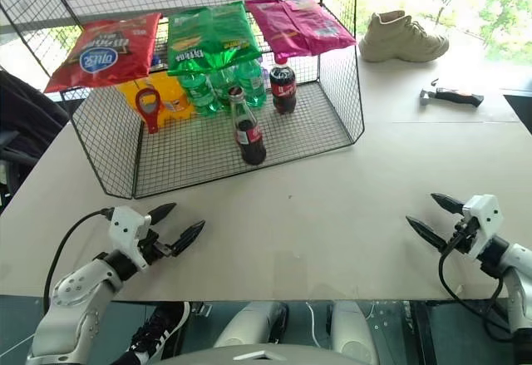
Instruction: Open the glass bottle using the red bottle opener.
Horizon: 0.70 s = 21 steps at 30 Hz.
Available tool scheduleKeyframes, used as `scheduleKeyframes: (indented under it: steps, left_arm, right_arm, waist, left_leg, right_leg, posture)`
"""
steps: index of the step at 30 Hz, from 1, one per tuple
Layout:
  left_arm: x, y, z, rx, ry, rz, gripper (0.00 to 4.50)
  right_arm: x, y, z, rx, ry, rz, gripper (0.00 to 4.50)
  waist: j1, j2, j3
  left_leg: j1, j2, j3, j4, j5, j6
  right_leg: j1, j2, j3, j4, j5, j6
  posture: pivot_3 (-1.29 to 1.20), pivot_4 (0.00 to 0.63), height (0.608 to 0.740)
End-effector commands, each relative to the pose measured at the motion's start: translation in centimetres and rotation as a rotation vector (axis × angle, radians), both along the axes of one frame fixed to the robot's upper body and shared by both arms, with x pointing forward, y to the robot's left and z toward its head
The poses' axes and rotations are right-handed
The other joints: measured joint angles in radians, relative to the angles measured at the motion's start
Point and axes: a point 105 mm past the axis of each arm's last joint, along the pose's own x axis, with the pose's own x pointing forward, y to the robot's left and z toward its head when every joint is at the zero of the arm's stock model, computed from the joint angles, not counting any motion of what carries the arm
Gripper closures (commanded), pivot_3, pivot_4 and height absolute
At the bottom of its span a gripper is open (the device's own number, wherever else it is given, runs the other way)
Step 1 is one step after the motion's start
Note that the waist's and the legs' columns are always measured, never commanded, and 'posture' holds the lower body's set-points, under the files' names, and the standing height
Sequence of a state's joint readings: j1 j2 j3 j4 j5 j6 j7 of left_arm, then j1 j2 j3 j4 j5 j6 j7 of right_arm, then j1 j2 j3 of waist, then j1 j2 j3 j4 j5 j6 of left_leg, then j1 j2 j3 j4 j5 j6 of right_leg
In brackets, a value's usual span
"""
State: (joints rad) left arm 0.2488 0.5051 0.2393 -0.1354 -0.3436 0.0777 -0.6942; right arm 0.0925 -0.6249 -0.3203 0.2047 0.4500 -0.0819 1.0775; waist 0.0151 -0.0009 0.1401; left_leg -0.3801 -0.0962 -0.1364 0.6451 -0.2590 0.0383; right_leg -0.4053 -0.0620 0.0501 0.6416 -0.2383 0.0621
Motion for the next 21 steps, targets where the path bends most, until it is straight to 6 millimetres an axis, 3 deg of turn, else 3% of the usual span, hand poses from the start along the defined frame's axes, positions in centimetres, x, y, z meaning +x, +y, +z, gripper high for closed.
scheduleKeyframes:
  steps: [1,6,11,16,21]
  left_arm:
    - [0.8,0.2,1.8,-0.038,-0.082,0.013,0.00]
    - [3.0,0.7,4.6,-0.105,-0.210,0.097,0.00]
    - [6.9,2.6,9.0,-0.070,-0.402,0.318,0.00]
    - [9.1,3.9,12.3,-0.070,-0.514,0.432,0.00]
    - [10.8,4.2,13.4,-0.060,-0.537,0.443,0.00]
  right_arm:
    - [-0.5,2.5,1.1,0.024,-0.041,0.067,0.03]
    - [-1.6,6.9,2.5,0.072,-0.100,0.137,0.03]
    - [-2.5,13.0,6.1,0.212,-0.146,0.218,0.03]
    - [-2.6,15.7,8.7,0.254,-0.189,0.229,0.03]
    - [-3.1,16.8,10.0,0.255,-0.229,0.246,0.03]
  waist:
    - [0.001,0.000,0.000]
    - [0.000,0.000,0.000]
    - [0.002,-0.002,0.001]
    - [0.000,-0.004,0.000]
    - [0.000,-0.005,0.001]
  left_leg:
    - [0.000,0.000,0.000,0.000,0.000,0.000]
    - [-0.001,0.000,-0.001,0.000,0.000,0.000]
    - [-0.001,0.000,-0.003,0.002,0.000,-0.002]
    - [-0.001,-0.002,-0.004,0.003,0.001,-0.004]
    - [-0.003,-0.002,-0.005,0.002,0.004,-0.006]
  right_leg:
    - [0.000,0.000,0.000,0.000,0.000,0.000]
    - [0.000,0.000,-0.001,0.000,0.000,0.000]
    - [-0.001,0.001,-0.004,0.001,0.000,0.000]
    - [-0.001,0.000,-0.004,0.001,0.000,0.001]
    - [-0.002,0.000,-0.005,0.001,0.000,0.001]
  posture:
    - [0.00,0.150,0.732]
    - [0.00,0.150,0.732]
    - [0.00,0.150,0.732]
    - [0.00,0.150,0.732]
    - [0.00,0.150,0.732]
